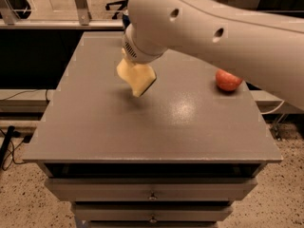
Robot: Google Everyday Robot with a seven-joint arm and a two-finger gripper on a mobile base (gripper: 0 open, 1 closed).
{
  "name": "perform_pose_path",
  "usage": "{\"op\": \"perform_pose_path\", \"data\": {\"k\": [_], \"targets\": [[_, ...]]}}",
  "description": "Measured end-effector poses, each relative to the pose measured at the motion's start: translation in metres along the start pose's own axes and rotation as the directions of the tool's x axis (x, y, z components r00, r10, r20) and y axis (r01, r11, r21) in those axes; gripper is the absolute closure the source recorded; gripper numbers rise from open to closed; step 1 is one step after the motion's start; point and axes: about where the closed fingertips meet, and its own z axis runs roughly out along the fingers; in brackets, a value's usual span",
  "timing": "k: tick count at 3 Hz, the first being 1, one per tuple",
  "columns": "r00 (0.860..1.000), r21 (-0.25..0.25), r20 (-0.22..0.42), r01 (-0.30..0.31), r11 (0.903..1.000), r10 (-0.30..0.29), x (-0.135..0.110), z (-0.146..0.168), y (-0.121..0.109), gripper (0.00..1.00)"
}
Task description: Move sponge near pepsi can
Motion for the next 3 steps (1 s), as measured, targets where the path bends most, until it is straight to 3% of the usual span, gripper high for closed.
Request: {"op": "perform_pose_path", "data": {"k": [2, 3], "targets": [[0.999, 0.011, 0.037, 0.001, 0.9999, -0.002, -0.004, 0.004, -0.009, 1.0], [0.993, 0.055, 0.118, -0.028, 0.9981, 0.021, -0.025, 0.013, -0.051, 1.0]]}}
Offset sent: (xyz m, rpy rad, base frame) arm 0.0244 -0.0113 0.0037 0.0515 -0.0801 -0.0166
